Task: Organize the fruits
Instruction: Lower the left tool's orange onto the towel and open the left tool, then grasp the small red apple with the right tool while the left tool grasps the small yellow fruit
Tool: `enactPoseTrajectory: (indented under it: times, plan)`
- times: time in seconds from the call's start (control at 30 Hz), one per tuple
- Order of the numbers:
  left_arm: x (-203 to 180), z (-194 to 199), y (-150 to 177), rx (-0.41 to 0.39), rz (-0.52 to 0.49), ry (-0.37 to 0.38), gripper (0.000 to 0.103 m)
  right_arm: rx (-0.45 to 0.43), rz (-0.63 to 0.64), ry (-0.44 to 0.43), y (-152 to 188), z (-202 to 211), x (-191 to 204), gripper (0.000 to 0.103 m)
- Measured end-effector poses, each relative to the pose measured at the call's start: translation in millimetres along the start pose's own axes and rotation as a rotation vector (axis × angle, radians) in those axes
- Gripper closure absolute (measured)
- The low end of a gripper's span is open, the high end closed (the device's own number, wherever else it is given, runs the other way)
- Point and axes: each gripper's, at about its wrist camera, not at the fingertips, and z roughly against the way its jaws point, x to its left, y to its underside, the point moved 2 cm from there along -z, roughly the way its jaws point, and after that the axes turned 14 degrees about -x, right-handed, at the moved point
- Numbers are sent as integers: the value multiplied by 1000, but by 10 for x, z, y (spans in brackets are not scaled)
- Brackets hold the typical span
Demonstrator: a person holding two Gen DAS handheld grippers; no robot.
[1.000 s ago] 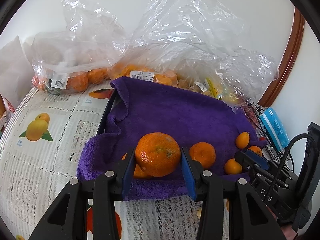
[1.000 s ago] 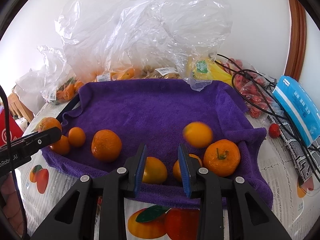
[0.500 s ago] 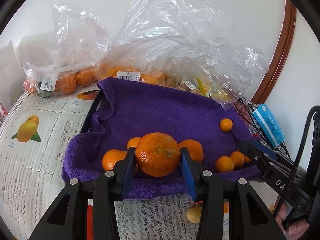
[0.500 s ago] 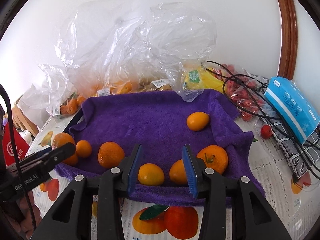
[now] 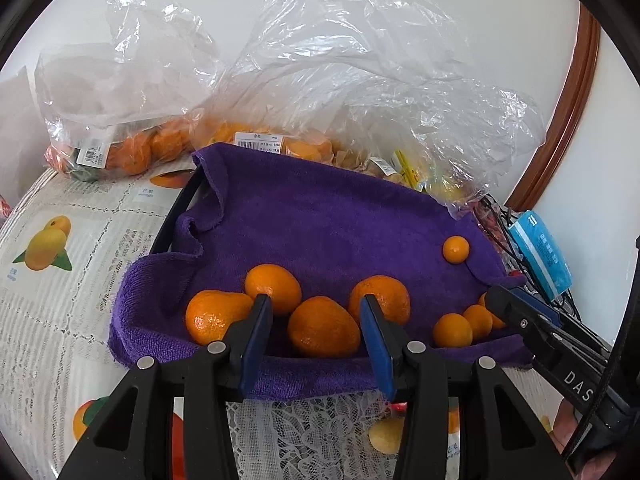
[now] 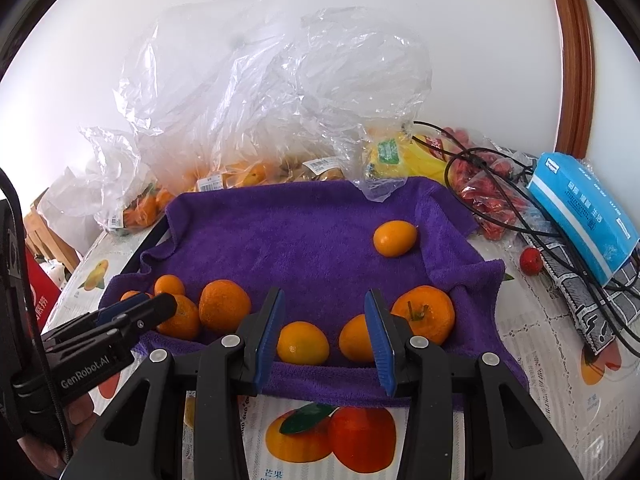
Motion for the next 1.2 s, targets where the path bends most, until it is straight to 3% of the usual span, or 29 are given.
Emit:
enactPoseTrajectory:
  times: [0.17,0.4,0.6,0.97,1.2]
  plan:
    - [45,64,-41,-40,13,7,49,12,14,-11,29,-5,52,61]
    - [133,212,-175,-102,23,-30,44,19,9,-73,52,78,177,61]
    - [316,285,-289,-116,57,-88,43,53,-33,-116,215,222,326,74]
    - [466,416,-381,-152,117,-80,41,149,12,-97,492,105,660,74]
    - [537,375,-375,-124,140,-95,41,191,21,-53,543,-48,679,74]
